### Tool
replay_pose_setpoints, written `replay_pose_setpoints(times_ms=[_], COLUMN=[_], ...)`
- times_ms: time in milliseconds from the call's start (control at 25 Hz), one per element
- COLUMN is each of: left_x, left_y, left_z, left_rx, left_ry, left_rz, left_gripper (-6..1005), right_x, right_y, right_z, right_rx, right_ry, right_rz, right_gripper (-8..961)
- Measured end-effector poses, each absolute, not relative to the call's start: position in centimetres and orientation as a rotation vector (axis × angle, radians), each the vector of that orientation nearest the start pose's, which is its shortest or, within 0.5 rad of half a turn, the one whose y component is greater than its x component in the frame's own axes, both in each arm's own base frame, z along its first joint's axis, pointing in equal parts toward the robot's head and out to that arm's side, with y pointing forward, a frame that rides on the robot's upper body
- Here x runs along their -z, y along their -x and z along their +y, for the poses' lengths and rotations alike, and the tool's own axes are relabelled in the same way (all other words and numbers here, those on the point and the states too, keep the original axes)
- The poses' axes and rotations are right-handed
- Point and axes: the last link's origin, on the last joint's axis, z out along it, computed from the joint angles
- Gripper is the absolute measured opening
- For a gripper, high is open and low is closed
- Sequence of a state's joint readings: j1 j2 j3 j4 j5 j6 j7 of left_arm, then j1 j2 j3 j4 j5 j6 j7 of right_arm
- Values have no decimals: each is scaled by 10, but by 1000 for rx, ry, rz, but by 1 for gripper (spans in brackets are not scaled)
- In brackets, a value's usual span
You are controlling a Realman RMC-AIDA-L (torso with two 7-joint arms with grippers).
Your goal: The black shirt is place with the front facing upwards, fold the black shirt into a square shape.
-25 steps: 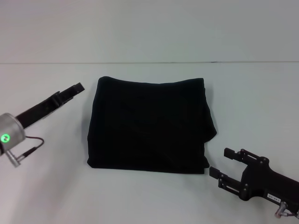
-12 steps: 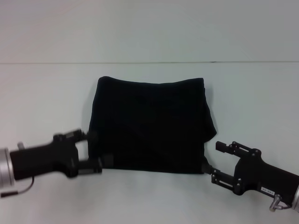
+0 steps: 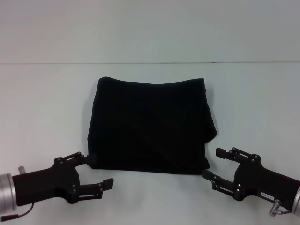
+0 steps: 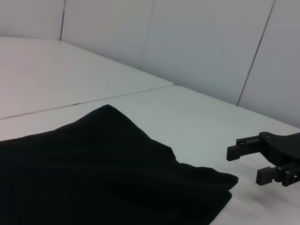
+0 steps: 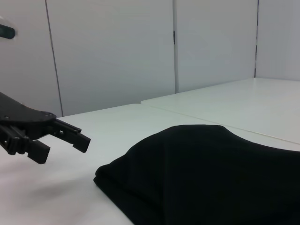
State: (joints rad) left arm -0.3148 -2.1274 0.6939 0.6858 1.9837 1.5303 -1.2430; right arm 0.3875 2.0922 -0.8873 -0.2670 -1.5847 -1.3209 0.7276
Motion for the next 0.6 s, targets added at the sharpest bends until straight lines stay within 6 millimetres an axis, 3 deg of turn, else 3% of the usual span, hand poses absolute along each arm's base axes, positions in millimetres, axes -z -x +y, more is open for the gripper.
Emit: replay_pose_setpoints(times_ms=[600], left_x=[8], left_y=[322], left_z=[274], left_rx=[617], left_ry=[2579], left_rz=[-724], left_gripper=[919], right_x=[65], right_y=[-314], right_z=[275], right_rx=[-686], right_ry=[2495], right_rz=[452], right_gripper=[729])
